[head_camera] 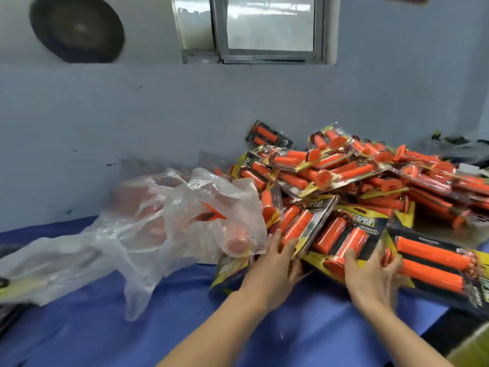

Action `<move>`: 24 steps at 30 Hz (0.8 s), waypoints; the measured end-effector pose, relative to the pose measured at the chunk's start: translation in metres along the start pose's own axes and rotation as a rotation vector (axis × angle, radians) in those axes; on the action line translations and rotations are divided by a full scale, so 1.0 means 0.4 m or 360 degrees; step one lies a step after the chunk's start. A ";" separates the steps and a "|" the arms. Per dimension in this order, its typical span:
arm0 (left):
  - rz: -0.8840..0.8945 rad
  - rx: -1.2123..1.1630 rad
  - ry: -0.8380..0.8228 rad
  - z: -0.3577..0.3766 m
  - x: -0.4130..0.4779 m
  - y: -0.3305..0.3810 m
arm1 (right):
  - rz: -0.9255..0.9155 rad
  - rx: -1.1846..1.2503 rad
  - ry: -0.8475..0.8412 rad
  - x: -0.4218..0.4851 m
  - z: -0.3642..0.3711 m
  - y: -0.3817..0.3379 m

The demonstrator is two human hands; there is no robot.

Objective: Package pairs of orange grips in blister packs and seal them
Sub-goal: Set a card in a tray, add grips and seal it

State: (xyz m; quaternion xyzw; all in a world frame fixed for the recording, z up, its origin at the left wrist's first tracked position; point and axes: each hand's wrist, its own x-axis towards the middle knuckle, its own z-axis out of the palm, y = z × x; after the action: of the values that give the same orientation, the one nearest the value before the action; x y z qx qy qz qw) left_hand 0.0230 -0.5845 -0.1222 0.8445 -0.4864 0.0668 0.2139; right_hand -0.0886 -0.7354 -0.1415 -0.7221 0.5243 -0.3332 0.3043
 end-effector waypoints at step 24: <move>-0.0080 0.0339 0.0119 -0.586 -0.016 -0.008 | -0.0346 0.0942 0.0277 -0.046 -0.016 -0.217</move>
State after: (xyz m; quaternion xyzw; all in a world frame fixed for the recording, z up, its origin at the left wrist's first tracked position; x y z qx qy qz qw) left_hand 0.0448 -0.4779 0.0857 0.8713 -0.4468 0.1443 0.1426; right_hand -0.0497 -0.6952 -0.0723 -0.6229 0.3485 -0.5622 0.4176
